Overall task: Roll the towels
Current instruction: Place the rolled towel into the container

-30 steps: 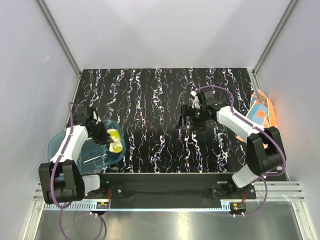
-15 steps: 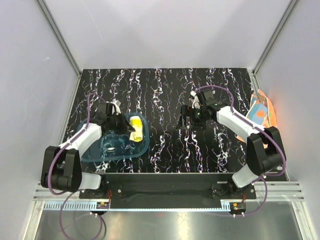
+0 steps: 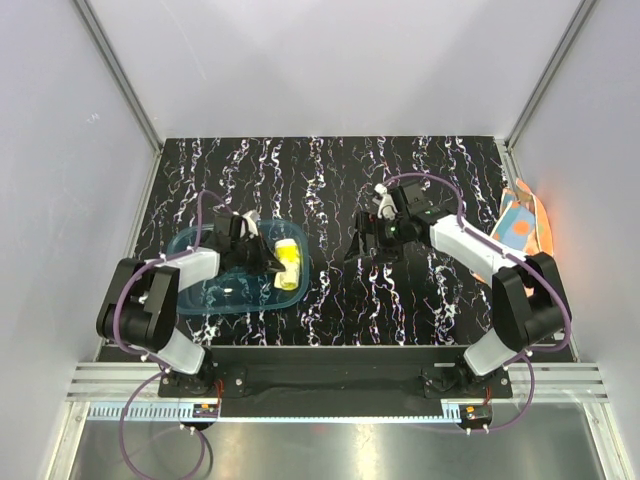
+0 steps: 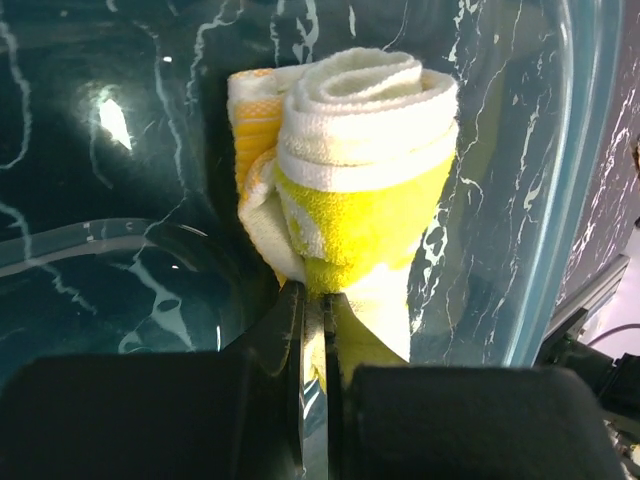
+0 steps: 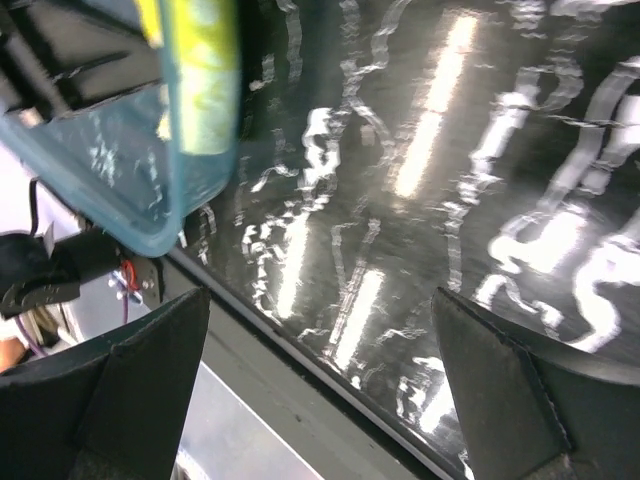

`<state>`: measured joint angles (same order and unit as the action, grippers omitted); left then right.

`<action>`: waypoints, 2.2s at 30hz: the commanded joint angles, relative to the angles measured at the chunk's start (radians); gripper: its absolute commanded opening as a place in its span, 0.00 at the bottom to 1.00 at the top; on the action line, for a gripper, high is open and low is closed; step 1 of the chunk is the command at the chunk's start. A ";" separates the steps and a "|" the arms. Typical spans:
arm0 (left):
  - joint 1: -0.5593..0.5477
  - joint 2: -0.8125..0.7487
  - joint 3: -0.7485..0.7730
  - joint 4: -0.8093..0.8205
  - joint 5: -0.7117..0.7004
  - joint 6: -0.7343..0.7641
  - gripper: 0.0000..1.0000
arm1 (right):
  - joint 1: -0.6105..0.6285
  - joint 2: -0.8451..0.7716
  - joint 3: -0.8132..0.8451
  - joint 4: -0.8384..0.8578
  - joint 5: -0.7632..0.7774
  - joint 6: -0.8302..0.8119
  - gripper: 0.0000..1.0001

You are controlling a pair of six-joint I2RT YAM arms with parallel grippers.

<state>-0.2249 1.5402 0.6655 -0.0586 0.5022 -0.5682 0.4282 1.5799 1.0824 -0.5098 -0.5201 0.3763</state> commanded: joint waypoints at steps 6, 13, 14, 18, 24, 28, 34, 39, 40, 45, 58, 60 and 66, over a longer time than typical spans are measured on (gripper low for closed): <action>-0.019 0.028 -0.004 -0.021 -0.082 0.044 0.40 | 0.124 0.069 0.062 0.070 -0.034 0.053 1.00; -0.021 -0.020 0.049 -0.125 -0.156 0.042 0.59 | 0.129 0.086 0.073 0.062 -0.026 0.056 1.00; -0.022 -0.034 0.055 -0.142 -0.159 0.036 0.60 | 0.129 0.088 0.077 0.060 -0.024 0.055 1.00; -0.022 -0.072 0.091 -0.196 -0.181 0.034 0.63 | 0.130 0.092 0.085 0.056 -0.023 0.052 1.00; -0.022 -0.132 0.151 -0.288 -0.205 0.036 0.66 | 0.142 0.117 0.096 0.079 -0.031 0.072 1.00; -0.022 -0.190 0.189 -0.364 -0.197 0.044 0.70 | 0.158 0.147 0.111 0.102 -0.035 0.091 1.00; -0.019 -0.311 0.281 -0.516 -0.209 0.096 0.76 | 0.195 0.235 0.185 0.132 -0.052 0.124 0.89; 0.010 -0.396 0.302 -0.601 -0.225 0.157 0.77 | 0.237 0.327 0.264 0.148 -0.055 0.147 0.53; 0.028 -0.419 0.299 -0.622 -0.223 0.175 0.77 | 0.247 0.337 0.275 0.152 -0.057 0.154 0.47; 0.079 -0.476 0.275 -0.653 -0.195 0.208 0.77 | 0.277 0.416 0.343 0.159 -0.066 0.168 0.29; 0.150 -0.512 0.244 -0.655 -0.137 0.232 0.77 | 0.369 0.601 0.600 0.111 -0.084 0.211 0.25; 0.150 -0.514 0.250 -0.661 -0.137 0.234 0.77 | 0.379 0.647 0.654 0.108 -0.093 0.220 0.25; 0.157 -0.532 0.281 -0.695 -0.137 0.240 0.77 | 0.414 0.753 0.806 0.085 -0.120 0.245 0.25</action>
<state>-0.0757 1.0378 0.9070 -0.7418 0.3374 -0.3466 0.8181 2.3058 1.8111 -0.4137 -0.5972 0.5968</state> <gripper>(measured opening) 0.765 0.251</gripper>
